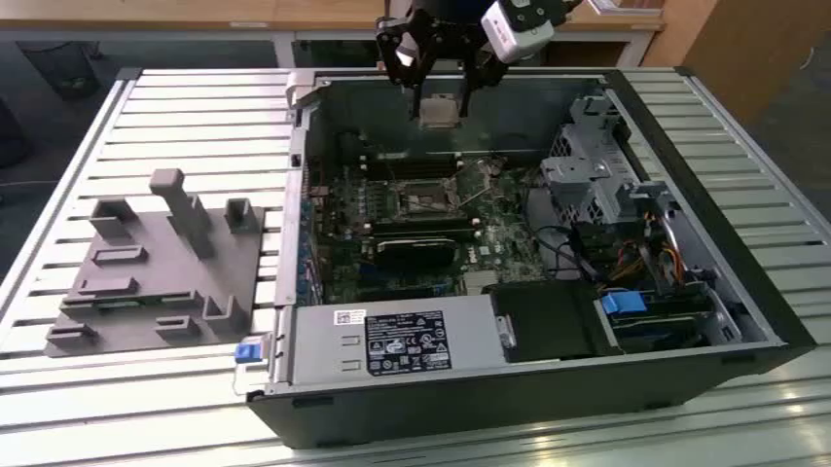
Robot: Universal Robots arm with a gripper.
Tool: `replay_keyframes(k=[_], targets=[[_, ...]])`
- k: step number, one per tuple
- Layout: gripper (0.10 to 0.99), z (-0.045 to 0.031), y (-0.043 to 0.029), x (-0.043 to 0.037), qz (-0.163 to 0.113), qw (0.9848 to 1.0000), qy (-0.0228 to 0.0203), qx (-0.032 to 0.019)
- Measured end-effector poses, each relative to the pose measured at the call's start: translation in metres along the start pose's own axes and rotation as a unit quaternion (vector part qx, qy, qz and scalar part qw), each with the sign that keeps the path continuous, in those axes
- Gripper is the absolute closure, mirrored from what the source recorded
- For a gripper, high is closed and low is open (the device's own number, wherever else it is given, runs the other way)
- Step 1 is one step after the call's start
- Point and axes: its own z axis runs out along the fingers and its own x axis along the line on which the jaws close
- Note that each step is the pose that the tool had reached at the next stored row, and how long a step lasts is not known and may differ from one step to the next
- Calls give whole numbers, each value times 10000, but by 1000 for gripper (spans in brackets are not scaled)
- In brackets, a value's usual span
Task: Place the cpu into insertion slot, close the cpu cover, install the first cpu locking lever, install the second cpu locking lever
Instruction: 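Place the cpu into insertion slot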
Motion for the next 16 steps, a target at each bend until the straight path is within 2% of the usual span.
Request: replay_keyframes(k=[8,16], targets=[[545,0,0,0,40,10000,-4,-1],[545,0,0,0,223,9997,-20,-4]])
